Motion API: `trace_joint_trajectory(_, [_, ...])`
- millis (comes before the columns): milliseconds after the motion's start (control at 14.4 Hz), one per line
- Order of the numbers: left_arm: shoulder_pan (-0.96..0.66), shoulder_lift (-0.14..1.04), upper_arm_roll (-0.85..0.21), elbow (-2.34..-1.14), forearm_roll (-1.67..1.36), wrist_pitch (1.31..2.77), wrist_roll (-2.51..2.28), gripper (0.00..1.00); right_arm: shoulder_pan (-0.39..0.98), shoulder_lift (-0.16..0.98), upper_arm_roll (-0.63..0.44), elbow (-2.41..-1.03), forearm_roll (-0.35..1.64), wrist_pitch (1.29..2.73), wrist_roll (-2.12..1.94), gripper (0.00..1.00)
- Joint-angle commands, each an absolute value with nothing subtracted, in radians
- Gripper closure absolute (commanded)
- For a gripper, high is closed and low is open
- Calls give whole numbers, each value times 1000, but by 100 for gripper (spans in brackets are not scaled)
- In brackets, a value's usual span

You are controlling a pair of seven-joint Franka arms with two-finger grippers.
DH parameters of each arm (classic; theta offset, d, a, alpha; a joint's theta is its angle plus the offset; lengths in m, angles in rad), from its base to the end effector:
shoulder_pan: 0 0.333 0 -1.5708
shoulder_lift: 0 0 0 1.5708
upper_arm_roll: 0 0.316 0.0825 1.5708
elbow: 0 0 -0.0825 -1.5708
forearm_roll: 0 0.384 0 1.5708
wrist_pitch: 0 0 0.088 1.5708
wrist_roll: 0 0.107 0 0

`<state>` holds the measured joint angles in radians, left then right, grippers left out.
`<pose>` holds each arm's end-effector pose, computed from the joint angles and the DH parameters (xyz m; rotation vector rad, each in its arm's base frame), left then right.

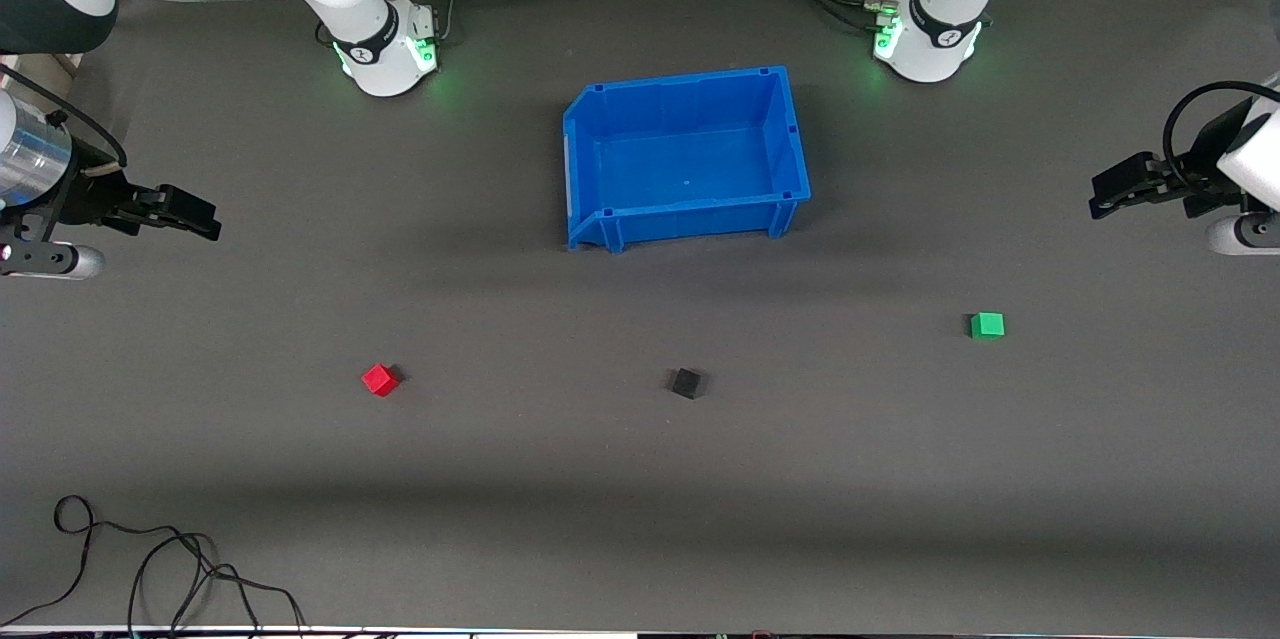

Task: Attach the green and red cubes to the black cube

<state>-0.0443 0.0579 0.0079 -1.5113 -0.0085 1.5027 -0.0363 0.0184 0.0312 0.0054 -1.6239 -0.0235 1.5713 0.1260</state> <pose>0.5648 -0.0217 0.6142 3.1342 -0.0006 -0.1046 0.5605 0.0108 0.5822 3.1055 -0.1573 -0.1273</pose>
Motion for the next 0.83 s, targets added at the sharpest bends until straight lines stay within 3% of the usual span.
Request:
trace_joint_trajectory(0, [-46, 49, 9, -1517, 5, 1500, -37, 0, 25, 31, 0, -1621, 1, 1574, 104, 0])
trace_joint_trajectory(277, [-44, 49, 12, -1516, 2, 1491, -81, 0, 25, 35, 0, -1615, 3, 1577, 106, 0])
trace_joint_trajectory(762, [-14, 66, 12, -1522, -14, 1499, -611, 0, 25, 35, 0, -1614, 2, 1578, 106, 0])
